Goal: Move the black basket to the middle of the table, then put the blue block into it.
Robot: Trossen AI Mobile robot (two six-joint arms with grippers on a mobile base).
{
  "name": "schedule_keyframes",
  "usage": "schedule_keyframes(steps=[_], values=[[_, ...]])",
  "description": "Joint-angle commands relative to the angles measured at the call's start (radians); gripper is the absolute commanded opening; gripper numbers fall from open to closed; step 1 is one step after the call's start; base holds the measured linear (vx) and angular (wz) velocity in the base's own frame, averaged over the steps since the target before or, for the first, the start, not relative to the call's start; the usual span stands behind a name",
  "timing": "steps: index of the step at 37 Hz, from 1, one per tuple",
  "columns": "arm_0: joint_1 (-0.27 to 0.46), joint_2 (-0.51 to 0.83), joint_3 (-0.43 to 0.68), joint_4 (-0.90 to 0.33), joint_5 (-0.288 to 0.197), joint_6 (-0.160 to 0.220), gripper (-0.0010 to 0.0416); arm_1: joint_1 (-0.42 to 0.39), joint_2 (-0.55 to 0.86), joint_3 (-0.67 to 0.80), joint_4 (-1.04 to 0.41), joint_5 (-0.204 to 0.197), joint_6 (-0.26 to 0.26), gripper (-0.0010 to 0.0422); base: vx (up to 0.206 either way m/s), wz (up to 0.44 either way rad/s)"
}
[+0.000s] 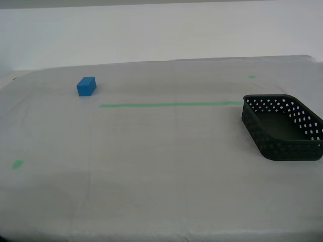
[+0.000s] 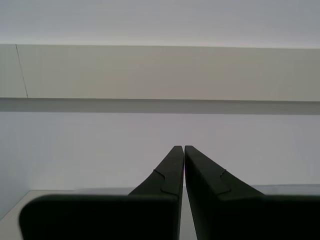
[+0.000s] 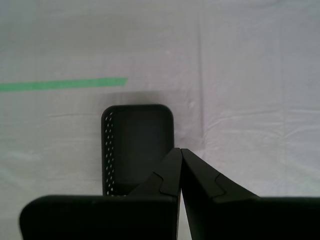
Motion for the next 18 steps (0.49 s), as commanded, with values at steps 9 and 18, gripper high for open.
schedule_keyframes(steps=[9, 18], values=[[0.0, 0.06, -0.001, -0.022, -0.046, 0.005, 0.0, 0.0, 0.0, 0.0, 0.002, -0.001, 0.001, 0.0, 0.0, 0.0], [0.001, 0.122, -0.001, -0.018, -0.045, 0.017, 0.0, 0.0, 0.0, 0.0, 0.001, -0.001, 0.001, 0.0, 0.0, 0.0]])
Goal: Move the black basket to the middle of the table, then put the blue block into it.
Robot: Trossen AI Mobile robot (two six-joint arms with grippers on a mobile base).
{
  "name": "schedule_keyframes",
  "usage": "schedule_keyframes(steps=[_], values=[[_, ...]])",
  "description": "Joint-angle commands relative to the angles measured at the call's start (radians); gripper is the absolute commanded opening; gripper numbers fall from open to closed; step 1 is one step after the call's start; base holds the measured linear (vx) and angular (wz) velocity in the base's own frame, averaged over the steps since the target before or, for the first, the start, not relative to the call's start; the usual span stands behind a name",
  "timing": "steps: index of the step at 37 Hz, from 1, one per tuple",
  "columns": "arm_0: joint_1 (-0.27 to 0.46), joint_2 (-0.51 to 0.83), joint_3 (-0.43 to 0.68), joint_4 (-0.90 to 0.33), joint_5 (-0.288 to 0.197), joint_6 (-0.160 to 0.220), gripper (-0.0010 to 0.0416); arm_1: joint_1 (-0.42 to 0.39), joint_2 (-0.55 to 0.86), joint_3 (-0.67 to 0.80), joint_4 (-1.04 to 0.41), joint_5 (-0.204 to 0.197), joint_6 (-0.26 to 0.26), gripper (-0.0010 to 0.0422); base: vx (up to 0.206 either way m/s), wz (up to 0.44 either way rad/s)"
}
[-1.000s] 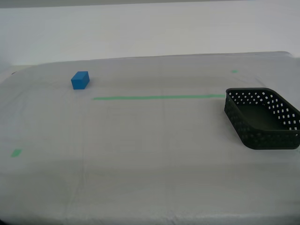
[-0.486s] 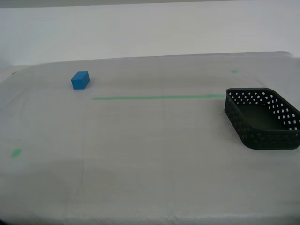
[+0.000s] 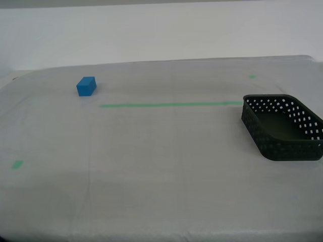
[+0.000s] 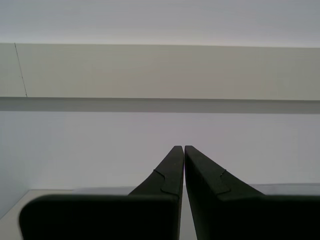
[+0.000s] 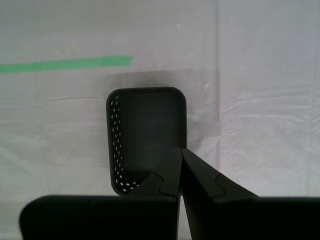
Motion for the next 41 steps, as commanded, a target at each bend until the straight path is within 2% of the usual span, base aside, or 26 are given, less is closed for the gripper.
schedule_keyframes(steps=[1, 13, 20, 25, 30, 37, 41], values=[[0.0, 0.025, 0.001, 0.0, -0.003, 0.003, 0.0, 0.0, 0.0, 0.0, 0.004, 0.0, 0.001, 0.0, 0.0, 0.0], [0.017, 0.065, 0.0, -0.004, 0.0, 0.008, 0.0, 0.0, 0.0, 0.001, 0.004, 0.0, 0.001, 0.0, 0.0, 0.0], [0.038, 0.065, 0.0, -0.019, 0.047, 0.011, 0.0, 0.0, 0.0, 0.0, 0.004, 0.0, 0.001, 0.0, 0.0, 0.0], [0.04, 0.065, 0.0, -0.051, 0.05, 0.01, 0.0, 0.0, 0.0, 0.0, 0.004, 0.0, 0.001, 0.0, 0.0, 0.0], [0.04, 0.065, 0.0, -0.068, 0.05, -0.018, 0.0, 0.0, 0.0, 0.0, 0.004, 0.0, 0.001, 0.0, 0.0, 0.0], [0.041, 0.065, 0.0, -0.12, 0.044, -0.028, 0.0, 0.0, 0.0, 0.0, 0.004, 0.0, 0.001, 0.0, 0.0, 0.0], [0.041, 0.065, 0.0, -0.124, 0.057, -0.039, 0.0, 0.0, 0.0, 0.0, 0.004, 0.0, 0.001, 0.0, 0.0, 0.0]])
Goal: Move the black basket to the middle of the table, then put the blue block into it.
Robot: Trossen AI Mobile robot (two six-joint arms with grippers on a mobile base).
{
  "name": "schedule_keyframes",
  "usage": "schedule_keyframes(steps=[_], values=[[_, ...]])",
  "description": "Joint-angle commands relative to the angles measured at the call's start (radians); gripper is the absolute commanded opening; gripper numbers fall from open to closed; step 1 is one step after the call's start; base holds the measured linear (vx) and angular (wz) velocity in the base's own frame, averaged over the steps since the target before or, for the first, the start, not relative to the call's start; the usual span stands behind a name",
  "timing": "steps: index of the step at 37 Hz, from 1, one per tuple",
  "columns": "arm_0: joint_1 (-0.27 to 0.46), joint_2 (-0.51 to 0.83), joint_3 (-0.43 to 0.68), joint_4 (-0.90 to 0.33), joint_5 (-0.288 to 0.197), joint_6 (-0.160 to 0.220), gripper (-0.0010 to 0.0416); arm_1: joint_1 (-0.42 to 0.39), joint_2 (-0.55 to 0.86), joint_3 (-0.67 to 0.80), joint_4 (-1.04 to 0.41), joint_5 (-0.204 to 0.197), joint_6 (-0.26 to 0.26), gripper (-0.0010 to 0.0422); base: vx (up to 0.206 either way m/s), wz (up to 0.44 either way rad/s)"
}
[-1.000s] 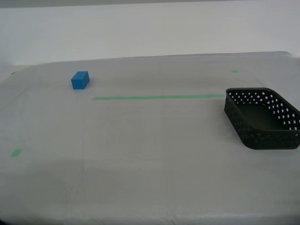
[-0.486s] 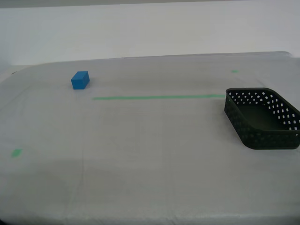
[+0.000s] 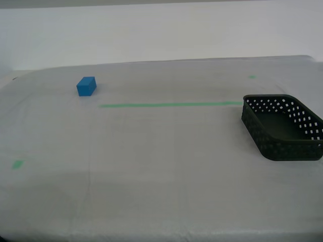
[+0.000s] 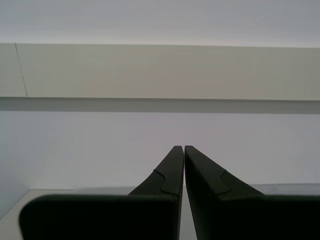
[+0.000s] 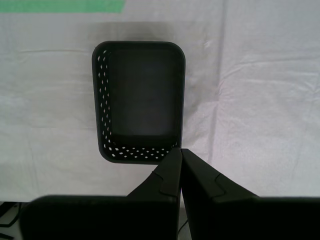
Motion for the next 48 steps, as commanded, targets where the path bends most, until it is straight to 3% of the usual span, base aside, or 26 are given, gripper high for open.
schedule_keyframes(steps=[1, 11, 18, 27, 40, 48], values=[[0.0, 0.0, 0.0, -0.003, 0.011, -0.007, 0.0, 0.0, 0.0, 0.0, 0.004, 0.0, 0.001, 0.0, 0.0, 0.0], [0.0, 0.0, 0.0, 0.007, 0.03, 0.009, 0.001, 0.0, 0.0, 0.0, 0.004, 0.0, 0.001, 0.0, 0.0, 0.0], [0.0, 0.0, 0.0, 0.01, 0.055, 0.009, 0.0058, 0.0, 0.0, 0.0, 0.004, 0.0, 0.002, 0.0, 0.0, 0.0], [0.0, 0.0, 0.0, 0.019, 0.056, 0.009, 0.0156, 0.0, 0.0, 0.0, 0.004, 0.0, 0.001, 0.0, 0.0, 0.0], [0.0, 0.0, 0.0, 0.041, 0.056, 0.006, 0.0339, 0.0, 0.0, 0.0, 0.004, 0.0, 0.001, 0.0, 0.0, 0.0], [0.0, 0.0, -0.039, 0.076, 0.056, 0.008, 0.0402, 0.0, 0.0, 0.0, 0.004, 0.0, 0.001, 0.0, 0.0, 0.0]])
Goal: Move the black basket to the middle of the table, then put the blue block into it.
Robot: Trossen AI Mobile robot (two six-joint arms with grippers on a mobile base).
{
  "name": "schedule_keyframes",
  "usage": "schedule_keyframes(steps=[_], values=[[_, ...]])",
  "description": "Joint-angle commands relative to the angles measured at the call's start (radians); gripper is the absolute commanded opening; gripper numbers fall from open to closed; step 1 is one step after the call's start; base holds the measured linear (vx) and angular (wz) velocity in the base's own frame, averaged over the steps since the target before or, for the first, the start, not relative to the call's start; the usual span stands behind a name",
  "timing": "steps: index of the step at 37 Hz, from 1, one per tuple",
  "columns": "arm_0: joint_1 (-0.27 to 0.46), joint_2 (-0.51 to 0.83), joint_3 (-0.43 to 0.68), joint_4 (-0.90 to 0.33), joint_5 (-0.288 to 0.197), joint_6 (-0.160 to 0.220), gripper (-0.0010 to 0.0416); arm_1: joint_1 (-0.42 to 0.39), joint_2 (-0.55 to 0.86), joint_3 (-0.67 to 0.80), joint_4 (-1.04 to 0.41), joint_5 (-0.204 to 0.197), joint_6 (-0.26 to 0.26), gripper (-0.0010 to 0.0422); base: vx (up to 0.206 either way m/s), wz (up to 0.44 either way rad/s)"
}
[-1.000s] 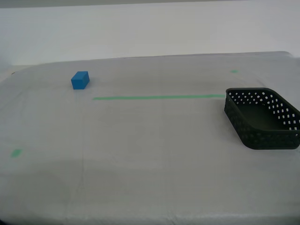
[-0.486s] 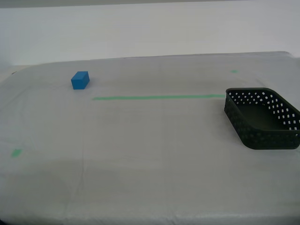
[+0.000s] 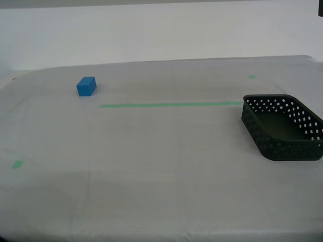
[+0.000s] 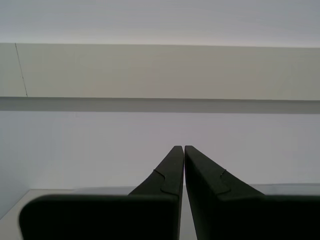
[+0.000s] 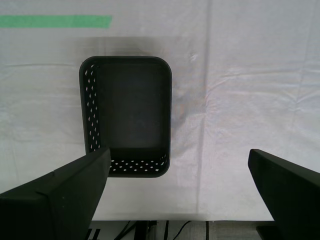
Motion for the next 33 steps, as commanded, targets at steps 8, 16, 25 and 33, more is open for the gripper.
schedule_keyframes(steps=[8, 16, 25, 33], values=[[-0.002, 0.0, -0.169, 0.174, 0.003, -0.012, 0.0386, 0.0, 0.0, 0.0, 0.004, 0.0, 0.001, 0.0, 0.0, 0.0], [-0.002, 0.0, -0.284, 0.302, 0.003, -0.006, 0.0399, 0.0, 0.0, 0.0, 0.004, 0.0, 0.001, 0.0, 0.0, 0.0], [-0.004, 0.0, -0.348, 0.351, 0.003, 0.012, 0.0401, 0.0, 0.0, 0.0, 0.004, 0.0, 0.001, 0.0, 0.0, 0.0], [-0.004, 0.0, -0.399, 0.41, 0.003, 0.01, 0.04, 0.0, 0.0, 0.0, 0.004, 0.0, 0.001, 0.0, 0.0, 0.0]])
